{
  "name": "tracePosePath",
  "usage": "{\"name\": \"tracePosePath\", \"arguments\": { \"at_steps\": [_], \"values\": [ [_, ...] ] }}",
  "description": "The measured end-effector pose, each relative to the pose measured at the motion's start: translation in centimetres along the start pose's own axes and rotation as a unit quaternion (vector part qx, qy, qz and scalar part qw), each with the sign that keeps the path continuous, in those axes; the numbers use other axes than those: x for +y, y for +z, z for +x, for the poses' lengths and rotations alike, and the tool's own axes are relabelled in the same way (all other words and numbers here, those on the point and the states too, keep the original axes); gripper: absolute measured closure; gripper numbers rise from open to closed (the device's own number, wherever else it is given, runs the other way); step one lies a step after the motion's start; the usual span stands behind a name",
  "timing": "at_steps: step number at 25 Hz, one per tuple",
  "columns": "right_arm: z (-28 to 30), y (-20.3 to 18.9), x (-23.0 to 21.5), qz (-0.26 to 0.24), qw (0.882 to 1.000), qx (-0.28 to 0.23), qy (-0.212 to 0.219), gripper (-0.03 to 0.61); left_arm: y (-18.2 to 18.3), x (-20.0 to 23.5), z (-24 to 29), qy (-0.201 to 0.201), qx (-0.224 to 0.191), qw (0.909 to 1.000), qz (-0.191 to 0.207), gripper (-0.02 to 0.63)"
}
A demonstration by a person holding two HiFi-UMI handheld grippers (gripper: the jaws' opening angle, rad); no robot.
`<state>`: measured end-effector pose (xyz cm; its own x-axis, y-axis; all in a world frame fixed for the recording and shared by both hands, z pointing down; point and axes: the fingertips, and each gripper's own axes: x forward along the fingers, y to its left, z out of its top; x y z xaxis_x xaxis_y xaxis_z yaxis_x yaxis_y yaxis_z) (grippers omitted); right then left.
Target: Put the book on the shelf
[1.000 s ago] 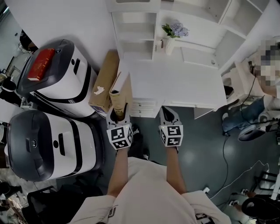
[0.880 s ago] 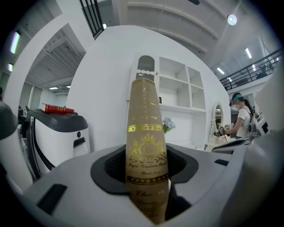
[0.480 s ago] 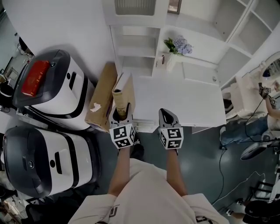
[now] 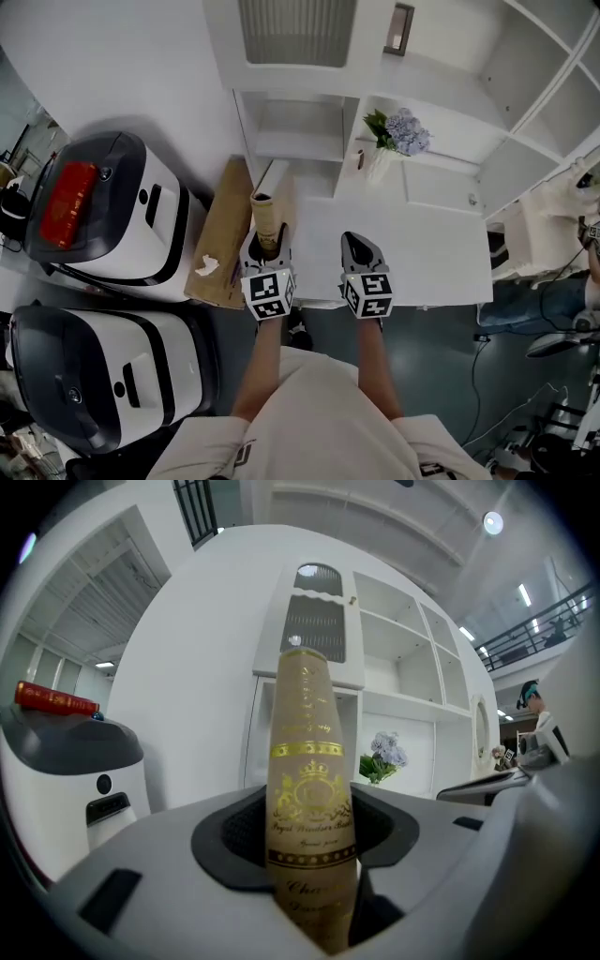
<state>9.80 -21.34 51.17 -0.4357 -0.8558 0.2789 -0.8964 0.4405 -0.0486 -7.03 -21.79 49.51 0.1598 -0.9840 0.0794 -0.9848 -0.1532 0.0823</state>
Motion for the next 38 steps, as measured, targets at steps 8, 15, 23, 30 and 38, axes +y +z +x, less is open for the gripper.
{"name": "tracePosePath", "arguments": {
  "at_steps": [8, 15, 23, 30, 38],
  "values": [
    [6.9, 0.6, -0.4, 0.035, 0.999, 0.006, 0.022, 0.552, -4.1, 0.4, 4.9, -0.065, 0.034, 0.9931, 0.091, 0.396],
    [8.9, -0.8, -0.1, 0.063, 0.997, 0.027, 0.032, 0.552, -7.1, 1.4, 7.2, -0.089, 0.047, 0.9863, 0.130, 0.396],
    [9.6, -1.5, -0.5, 0.045, 0.997, 0.050, 0.046, 0.552, -11.2, 1.6, 9.2, -0.103, 0.064, 0.9794, 0.162, 0.396],
    [10.0, -1.5, -0.7, 0.033, 0.996, 0.069, 0.053, 0.552, -12.8, 1.0, 11.9, -0.125, 0.062, 0.9713, 0.193, 0.396],
    [10.4, -0.4, -0.7, 0.027, 0.996, 0.069, 0.057, 0.552, -12.8, 0.8, 15.2, -0.126, 0.045, 0.9306, 0.341, 0.396]
  ]
}}
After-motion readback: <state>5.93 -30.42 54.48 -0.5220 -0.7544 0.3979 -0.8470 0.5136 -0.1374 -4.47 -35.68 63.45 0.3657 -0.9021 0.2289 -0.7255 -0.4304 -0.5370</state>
